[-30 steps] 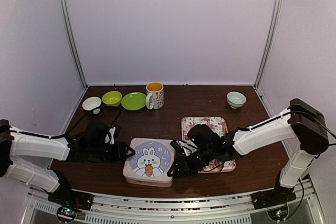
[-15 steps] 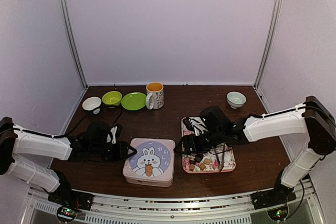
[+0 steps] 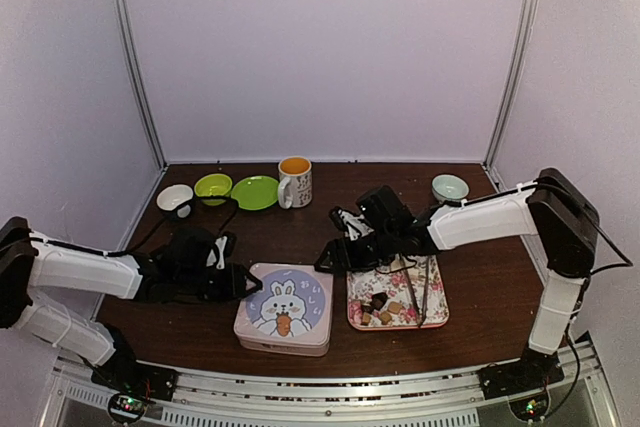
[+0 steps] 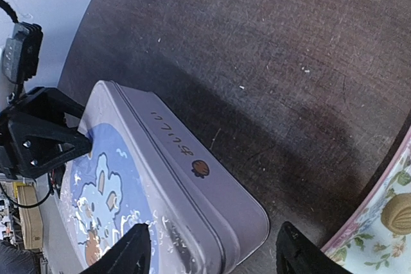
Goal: Pack the chocolate
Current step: Press the box lid onto the packing box.
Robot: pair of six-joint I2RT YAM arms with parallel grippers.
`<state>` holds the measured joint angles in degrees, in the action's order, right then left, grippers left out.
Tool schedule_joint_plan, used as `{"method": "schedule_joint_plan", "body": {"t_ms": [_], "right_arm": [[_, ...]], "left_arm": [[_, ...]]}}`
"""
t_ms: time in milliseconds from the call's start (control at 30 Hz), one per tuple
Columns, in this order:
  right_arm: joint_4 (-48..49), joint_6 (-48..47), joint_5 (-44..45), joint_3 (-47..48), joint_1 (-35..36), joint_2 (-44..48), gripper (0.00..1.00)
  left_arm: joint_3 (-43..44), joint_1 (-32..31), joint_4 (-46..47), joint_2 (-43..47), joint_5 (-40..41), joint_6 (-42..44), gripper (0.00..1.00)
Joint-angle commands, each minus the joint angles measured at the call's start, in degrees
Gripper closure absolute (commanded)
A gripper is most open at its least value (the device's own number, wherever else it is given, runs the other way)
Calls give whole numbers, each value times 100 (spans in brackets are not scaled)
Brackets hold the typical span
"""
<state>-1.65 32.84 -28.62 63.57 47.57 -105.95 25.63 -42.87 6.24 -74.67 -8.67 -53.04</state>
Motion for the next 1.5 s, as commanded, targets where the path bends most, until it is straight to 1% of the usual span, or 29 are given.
{"method": "schedule_joint_plan", "body": {"t_ms": [0, 100, 300, 667, 933, 1133, 1200, 1267, 1367, 1467], "right_arm": [[-79, -528, -172, 140, -79, -267, 32], [-13, -712, -354, 197, -98, -364, 32], [314, -750, -614, 81, -98, -378, 34], [933, -411, -1086, -383, -81, -293, 40], [1416, -75, -1261, -852, -25, 37, 40], [1664, 62, -1410, -923, -11, 46, 41], [1503, -52, -1280, -870, -19, 57, 39], [1217, -246, -1032, -692, -47, 55, 35], [990, -449, -881, -417, -95, -27, 28], [836, -636, -858, -134, -98, -161, 28]], "left_arm": [[2, -21, -430, -164, 149, 157, 58], [21, -20, -431, -183, 133, 180, 58], [10, -20, -473, -170, 120, 178, 58], [85, -22, -470, -288, 127, 183, 59], [231, -20, -548, -413, 95, 296, 59], [291, -20, -566, -486, 73, 354, 59], [315, -22, -603, -478, 74, 371, 59], [325, -19, -623, -478, 78, 394, 59], [353, -19, -649, -478, 68, 399, 60], [360, -22, -671, -463, 69, 404, 60]]}}
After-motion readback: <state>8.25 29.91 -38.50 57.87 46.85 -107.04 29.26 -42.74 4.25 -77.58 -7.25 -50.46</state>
